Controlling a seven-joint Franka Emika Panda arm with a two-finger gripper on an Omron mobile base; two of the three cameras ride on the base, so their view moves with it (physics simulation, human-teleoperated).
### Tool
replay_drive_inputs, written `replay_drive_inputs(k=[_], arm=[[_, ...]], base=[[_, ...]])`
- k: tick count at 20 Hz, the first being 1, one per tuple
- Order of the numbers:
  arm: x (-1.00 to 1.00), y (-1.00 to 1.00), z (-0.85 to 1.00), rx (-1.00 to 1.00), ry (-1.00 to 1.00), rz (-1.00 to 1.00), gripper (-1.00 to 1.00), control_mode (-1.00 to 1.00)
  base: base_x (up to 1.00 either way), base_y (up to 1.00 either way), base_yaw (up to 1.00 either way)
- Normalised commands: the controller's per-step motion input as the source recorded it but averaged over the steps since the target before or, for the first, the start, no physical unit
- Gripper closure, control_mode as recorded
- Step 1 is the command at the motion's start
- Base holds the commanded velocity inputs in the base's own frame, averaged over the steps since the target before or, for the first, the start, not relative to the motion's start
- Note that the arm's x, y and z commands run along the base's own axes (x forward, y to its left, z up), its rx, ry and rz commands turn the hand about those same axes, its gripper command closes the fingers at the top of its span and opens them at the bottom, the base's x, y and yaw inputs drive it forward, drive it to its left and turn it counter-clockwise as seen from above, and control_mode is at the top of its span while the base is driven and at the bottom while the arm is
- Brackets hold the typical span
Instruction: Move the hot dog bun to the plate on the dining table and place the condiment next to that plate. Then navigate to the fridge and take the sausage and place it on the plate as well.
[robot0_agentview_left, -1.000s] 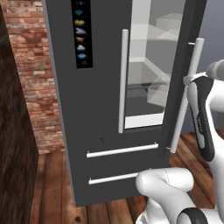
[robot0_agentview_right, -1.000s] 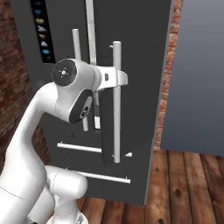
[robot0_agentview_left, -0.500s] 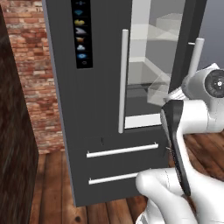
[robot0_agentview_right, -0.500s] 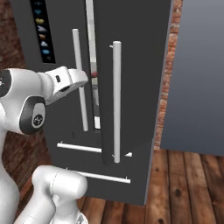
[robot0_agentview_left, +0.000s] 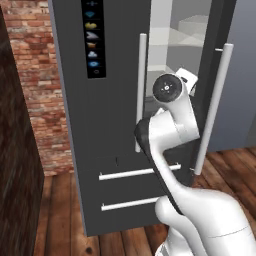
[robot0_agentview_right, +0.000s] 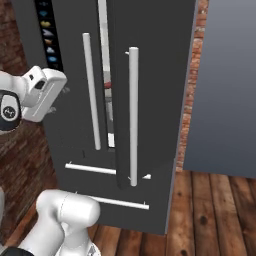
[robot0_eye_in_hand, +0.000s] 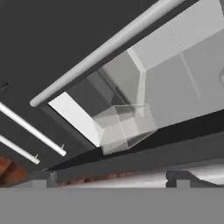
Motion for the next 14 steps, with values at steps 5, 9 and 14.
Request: replay_drive_inputs(k=[5,9,14], arm=[[1.00,0.17,0.00,-0.11,0.30,0.00,-1.00,-1.00],[0.88,-0.03,-0.07,-0.04,0.16,0.00,-1.00,-1.00],[0.63,-0.30,-0.24,-0.01,0.02,-0.02,-1.00,-1.00]], base=[[0.00,0.00,0.00],[0.00,0.00,0.00],[0.00,0.00,0.00]])
